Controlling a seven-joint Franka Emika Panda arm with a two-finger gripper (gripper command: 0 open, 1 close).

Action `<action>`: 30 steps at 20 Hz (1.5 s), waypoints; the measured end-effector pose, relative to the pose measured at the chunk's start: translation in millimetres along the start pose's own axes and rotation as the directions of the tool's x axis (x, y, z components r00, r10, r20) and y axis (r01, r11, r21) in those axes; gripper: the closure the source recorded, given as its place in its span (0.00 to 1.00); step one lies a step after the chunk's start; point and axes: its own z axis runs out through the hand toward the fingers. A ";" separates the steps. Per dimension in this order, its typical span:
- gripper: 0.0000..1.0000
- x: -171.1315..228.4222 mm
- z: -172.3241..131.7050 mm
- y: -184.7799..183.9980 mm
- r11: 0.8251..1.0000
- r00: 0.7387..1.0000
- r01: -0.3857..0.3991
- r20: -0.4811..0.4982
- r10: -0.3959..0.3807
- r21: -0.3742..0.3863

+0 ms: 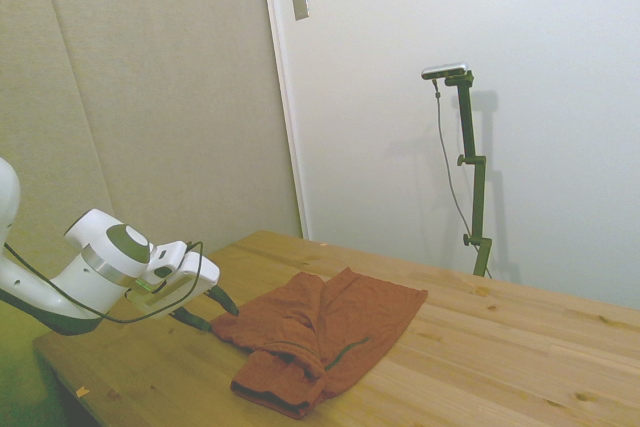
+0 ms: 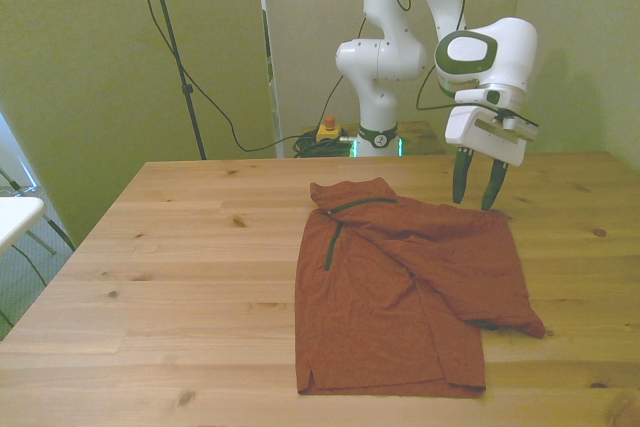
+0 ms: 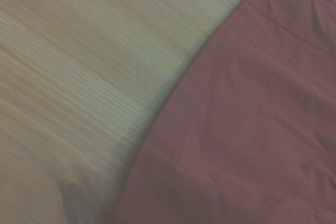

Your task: Fold the shorts

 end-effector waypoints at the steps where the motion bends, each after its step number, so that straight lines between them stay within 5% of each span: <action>1: 0.00 -1.1 1.7 -1.7 1.000 1.000 0.001 0.006 -0.001 0.003; 10: 0.00 2.1 10.0 -5.9 1.000 1.000 0.004 -0.008 -0.004 -0.002; 11: 1.00 4.8 12.3 -4.5 1.000 1.000 -0.002 -0.009 0.002 -0.004; 30: 1.00 26.0 41.8 -3.9 0.999 0.999 -0.042 -0.006 0.042 -0.006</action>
